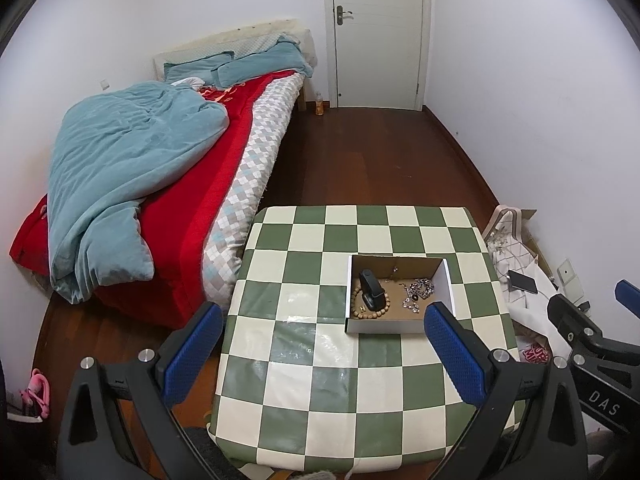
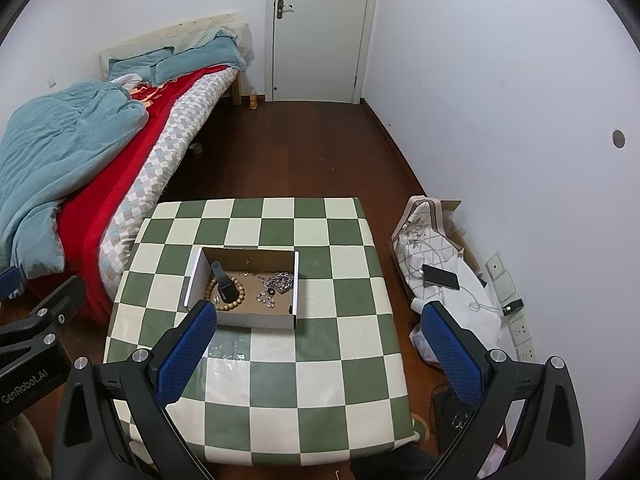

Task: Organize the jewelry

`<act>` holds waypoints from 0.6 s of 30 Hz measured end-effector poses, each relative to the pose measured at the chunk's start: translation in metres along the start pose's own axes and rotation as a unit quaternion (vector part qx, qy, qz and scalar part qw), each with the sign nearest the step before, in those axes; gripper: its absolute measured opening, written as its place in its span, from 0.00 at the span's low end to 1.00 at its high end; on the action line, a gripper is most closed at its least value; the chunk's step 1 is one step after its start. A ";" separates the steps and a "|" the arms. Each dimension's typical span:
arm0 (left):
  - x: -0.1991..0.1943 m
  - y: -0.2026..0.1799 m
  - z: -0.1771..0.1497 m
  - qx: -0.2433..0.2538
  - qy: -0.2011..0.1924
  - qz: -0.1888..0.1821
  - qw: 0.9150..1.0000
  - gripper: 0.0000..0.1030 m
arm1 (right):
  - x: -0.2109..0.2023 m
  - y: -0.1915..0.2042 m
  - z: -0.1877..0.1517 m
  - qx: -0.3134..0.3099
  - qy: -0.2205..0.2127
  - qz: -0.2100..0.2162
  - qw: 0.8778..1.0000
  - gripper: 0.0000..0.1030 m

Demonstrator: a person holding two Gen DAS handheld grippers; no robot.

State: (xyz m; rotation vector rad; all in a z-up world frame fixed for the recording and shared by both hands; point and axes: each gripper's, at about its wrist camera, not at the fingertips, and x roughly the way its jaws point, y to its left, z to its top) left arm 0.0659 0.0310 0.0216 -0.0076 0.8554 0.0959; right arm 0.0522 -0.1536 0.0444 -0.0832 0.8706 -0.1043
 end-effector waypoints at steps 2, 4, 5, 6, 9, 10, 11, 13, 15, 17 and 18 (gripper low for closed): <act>0.000 0.000 0.000 0.000 -0.001 0.002 1.000 1.00 | 0.000 0.000 0.000 0.000 0.000 0.000 1.000 1.00; -0.001 0.001 -0.001 0.001 -0.001 0.002 1.000 1.00 | -0.001 0.000 0.000 0.000 0.000 0.001 1.000 1.00; -0.002 0.001 -0.002 0.001 -0.001 0.003 1.000 1.00 | 0.000 0.000 0.000 0.000 0.000 0.001 1.000 1.00; -0.002 0.001 -0.002 0.001 -0.002 0.005 1.000 1.00 | -0.001 0.001 0.001 0.000 -0.001 0.001 1.000 1.00; -0.003 0.001 -0.004 0.002 -0.002 0.005 1.000 1.00 | -0.002 0.002 0.001 0.000 -0.002 0.002 1.000 1.00; -0.003 0.001 -0.004 0.003 -0.002 0.006 1.000 1.00 | -0.002 0.002 0.001 0.000 -0.002 0.002 1.000 1.00; -0.003 0.001 -0.004 0.002 -0.001 0.006 1.000 1.00 | -0.002 0.001 0.001 0.002 -0.001 0.003 1.000 1.00; -0.003 0.001 -0.004 0.003 -0.001 0.006 1.000 1.00 | -0.003 0.002 0.001 0.002 -0.002 0.003 1.000 1.00; -0.004 0.002 -0.005 0.003 -0.002 0.007 1.000 1.00 | -0.003 0.002 0.001 0.002 -0.002 0.004 1.000 1.00; -0.005 0.003 -0.006 0.005 -0.003 0.008 1.000 1.00 | -0.004 0.003 0.001 0.003 -0.002 0.004 1.000 1.00; -0.005 0.003 -0.006 0.005 -0.003 0.008 1.000 1.00 | -0.004 0.002 0.001 0.003 -0.002 0.006 1.000 1.00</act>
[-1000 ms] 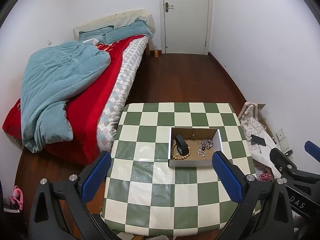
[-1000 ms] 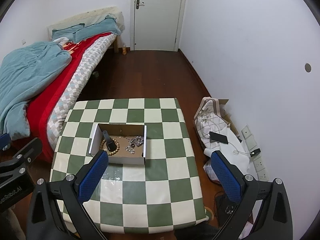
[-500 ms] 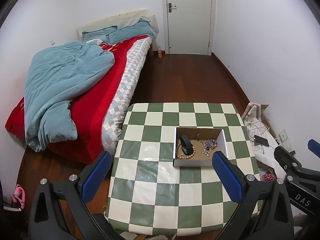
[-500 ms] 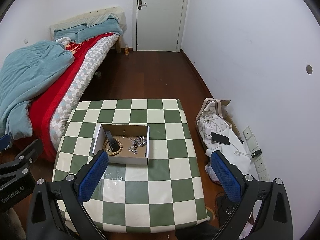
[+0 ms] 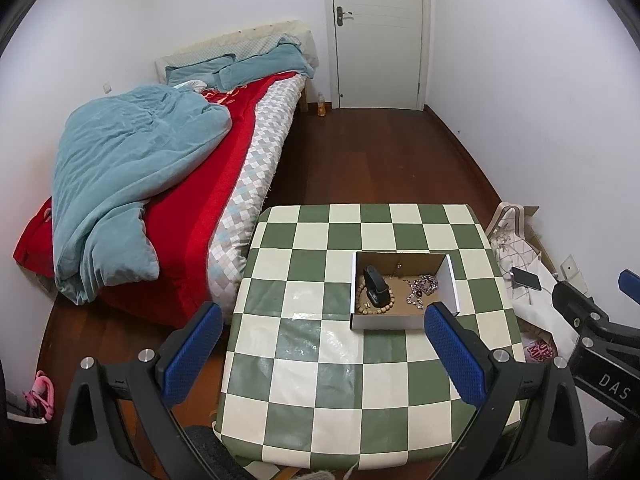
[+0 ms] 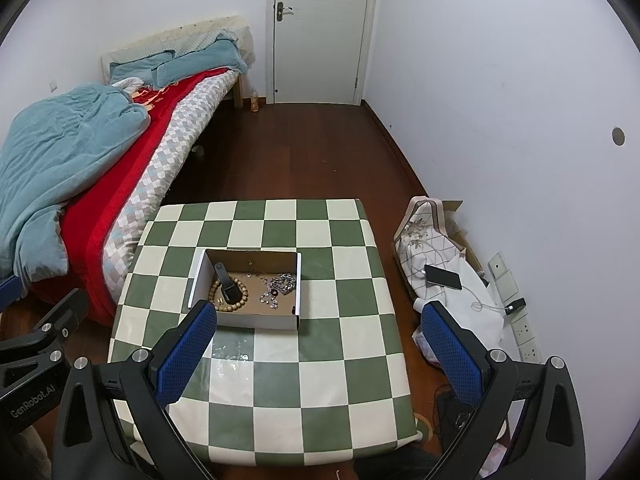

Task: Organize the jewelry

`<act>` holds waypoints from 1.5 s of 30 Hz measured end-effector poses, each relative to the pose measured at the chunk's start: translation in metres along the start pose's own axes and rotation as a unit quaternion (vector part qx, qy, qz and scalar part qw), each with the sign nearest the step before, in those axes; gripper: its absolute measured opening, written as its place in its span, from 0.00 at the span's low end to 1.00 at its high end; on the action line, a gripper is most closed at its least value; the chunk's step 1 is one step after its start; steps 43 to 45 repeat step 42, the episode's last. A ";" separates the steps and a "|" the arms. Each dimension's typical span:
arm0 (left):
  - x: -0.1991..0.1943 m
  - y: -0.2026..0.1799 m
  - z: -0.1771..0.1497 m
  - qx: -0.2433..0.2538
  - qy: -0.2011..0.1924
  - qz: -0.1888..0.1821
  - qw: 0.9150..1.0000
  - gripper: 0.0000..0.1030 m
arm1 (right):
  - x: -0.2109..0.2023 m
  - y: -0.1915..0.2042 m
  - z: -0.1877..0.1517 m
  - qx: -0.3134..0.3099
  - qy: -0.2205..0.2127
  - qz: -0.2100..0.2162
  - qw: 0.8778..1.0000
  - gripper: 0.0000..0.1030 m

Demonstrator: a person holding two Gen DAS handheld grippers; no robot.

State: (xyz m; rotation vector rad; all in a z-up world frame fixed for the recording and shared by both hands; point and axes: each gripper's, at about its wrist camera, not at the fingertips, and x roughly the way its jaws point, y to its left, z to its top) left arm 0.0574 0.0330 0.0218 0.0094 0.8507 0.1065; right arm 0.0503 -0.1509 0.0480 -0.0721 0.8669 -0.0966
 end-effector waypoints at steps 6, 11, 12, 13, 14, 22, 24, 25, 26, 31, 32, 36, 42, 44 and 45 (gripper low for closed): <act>-0.001 -0.002 0.001 0.002 -0.002 0.002 1.000 1.00 | -0.002 0.000 0.000 0.001 -0.001 0.000 1.000 1.00; -0.002 -0.003 0.001 0.002 -0.004 0.002 1.000 1.00 | -0.001 -0.001 0.000 0.000 -0.002 0.001 1.000 1.00; -0.003 -0.003 0.002 0.002 -0.004 0.002 1.000 1.00 | -0.001 -0.001 0.000 0.001 -0.001 0.001 1.000 1.00; -0.004 -0.002 0.003 0.002 -0.004 0.001 1.000 1.00 | -0.001 -0.001 0.000 0.001 -0.001 0.002 1.000 1.00; -0.004 -0.002 0.003 0.002 -0.004 0.001 1.000 1.00 | -0.002 -0.001 0.000 0.001 -0.001 0.003 1.000 1.00; -0.005 -0.001 0.005 0.003 -0.007 0.003 1.000 1.00 | -0.006 -0.004 0.002 0.001 -0.004 0.006 1.000 1.00; -0.006 -0.001 0.005 0.002 -0.007 0.003 1.000 1.00 | -0.007 -0.005 0.004 0.001 -0.006 0.006 1.000 1.00; -0.006 0.000 0.006 0.002 -0.008 0.003 1.000 1.00 | -0.007 -0.005 0.005 0.001 -0.007 0.007 1.000 1.00; -0.007 0.001 0.007 0.001 -0.008 0.002 1.000 1.00 | -0.008 -0.005 0.005 0.001 -0.008 0.007 1.000 1.00; -0.008 0.001 0.007 0.002 -0.009 0.003 1.000 1.00 | -0.008 -0.006 0.005 0.000 -0.010 0.006 1.000 1.00; -0.008 0.001 0.007 0.001 -0.008 0.003 1.000 1.00 | -0.008 -0.005 0.005 0.000 -0.010 0.006 1.000 1.00; -0.009 0.002 0.006 0.001 -0.008 0.003 1.000 1.00 | -0.008 -0.005 0.005 0.000 -0.009 0.006 1.000 1.00; -0.012 0.004 0.005 -0.002 -0.015 0.000 1.000 1.00 | -0.008 -0.005 0.004 0.000 -0.009 0.007 1.000 1.00; -0.012 0.004 0.005 -0.002 -0.015 0.000 1.000 1.00 | -0.008 -0.005 0.004 0.000 -0.009 0.007 1.000 1.00; -0.012 0.004 0.005 -0.002 -0.015 0.000 1.000 1.00 | -0.008 -0.005 0.004 0.000 -0.009 0.007 1.000 1.00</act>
